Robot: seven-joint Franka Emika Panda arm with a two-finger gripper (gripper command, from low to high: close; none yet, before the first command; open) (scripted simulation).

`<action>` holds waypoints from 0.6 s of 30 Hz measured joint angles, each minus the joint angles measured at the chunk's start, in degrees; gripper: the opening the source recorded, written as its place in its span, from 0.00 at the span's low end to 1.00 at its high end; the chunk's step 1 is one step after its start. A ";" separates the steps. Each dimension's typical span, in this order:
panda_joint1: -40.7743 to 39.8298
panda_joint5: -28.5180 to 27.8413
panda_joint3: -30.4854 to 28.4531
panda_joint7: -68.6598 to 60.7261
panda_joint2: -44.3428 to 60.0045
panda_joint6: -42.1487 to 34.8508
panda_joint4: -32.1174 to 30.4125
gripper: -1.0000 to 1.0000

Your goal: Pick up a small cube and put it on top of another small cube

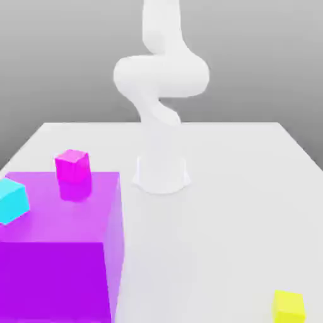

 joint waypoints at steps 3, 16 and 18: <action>-1.04 -0.99 -4.69 -5.40 6.04 0.44 0.54 0.50; -6.83 1.77 -26.54 -32.98 32.39 4.33 0.30 0.50; -9.27 3.69 -29.21 -37.97 36.95 5.51 -0.55 0.50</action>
